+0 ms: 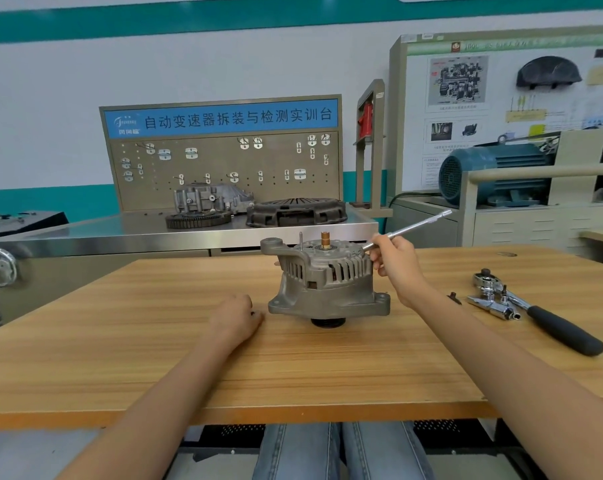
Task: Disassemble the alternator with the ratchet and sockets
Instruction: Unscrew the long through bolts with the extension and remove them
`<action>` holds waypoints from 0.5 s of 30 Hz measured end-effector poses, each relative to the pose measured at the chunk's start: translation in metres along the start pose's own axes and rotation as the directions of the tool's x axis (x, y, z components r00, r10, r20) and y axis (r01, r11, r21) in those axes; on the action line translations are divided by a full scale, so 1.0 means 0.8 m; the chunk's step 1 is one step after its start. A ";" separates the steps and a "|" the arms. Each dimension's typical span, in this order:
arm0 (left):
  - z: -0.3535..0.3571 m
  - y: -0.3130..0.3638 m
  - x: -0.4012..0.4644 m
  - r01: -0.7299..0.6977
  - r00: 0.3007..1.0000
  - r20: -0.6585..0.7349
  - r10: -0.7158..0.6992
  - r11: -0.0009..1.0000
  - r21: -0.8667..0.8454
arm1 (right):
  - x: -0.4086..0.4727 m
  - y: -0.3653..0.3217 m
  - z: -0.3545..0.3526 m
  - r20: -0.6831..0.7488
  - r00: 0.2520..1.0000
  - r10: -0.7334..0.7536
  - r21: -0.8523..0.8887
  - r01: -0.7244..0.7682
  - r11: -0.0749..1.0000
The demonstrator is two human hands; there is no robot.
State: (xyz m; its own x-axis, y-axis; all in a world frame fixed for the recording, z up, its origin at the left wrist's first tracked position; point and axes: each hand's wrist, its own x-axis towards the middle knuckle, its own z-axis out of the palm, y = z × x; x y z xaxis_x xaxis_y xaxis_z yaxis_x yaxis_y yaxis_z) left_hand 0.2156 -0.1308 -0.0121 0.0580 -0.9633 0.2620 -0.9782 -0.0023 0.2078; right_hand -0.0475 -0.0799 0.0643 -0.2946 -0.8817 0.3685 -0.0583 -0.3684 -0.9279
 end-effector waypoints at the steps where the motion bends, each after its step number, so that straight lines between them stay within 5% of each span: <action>1: 0.001 -0.001 0.000 0.002 1.000 -0.014 -0.002 1.000 -0.028 | 0.001 0.000 0.000 0.015 1.000 0.014 0.009 -0.014 1.000; 6: 0.006 -0.004 -0.001 0.011 0.999 -0.045 -0.016 0.994 -0.112 | 0.005 0.003 -0.002 0.010 0.998 0.057 0.070 -0.058 0.996; 9: -0.004 0.000 -0.009 0.014 0.982 -0.178 -0.060 0.968 -0.251 | 0.010 0.005 0.000 -0.071 0.996 0.050 0.071 -0.045 0.996; 13: -0.033 0.026 -0.039 -0.283 0.851 -0.526 -0.020 0.826 -0.488 | 0.017 0.008 0.005 -0.060 0.994 0.091 0.163 -0.080 0.983; 15: -0.044 0.049 -0.058 -0.376 0.824 -0.566 -0.020 0.728 -0.574 | 0.014 0.012 0.009 -0.035 0.994 0.100 0.242 -0.088 0.966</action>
State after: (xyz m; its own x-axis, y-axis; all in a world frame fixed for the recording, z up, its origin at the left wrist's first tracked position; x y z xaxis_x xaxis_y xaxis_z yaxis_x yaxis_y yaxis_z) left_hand 0.1816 -0.0765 0.0173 0.1805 -0.6422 0.7450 -0.6190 0.5145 0.5934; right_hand -0.0442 -0.0955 0.0601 -0.3323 -0.9031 0.2721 0.2002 -0.3495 -0.9153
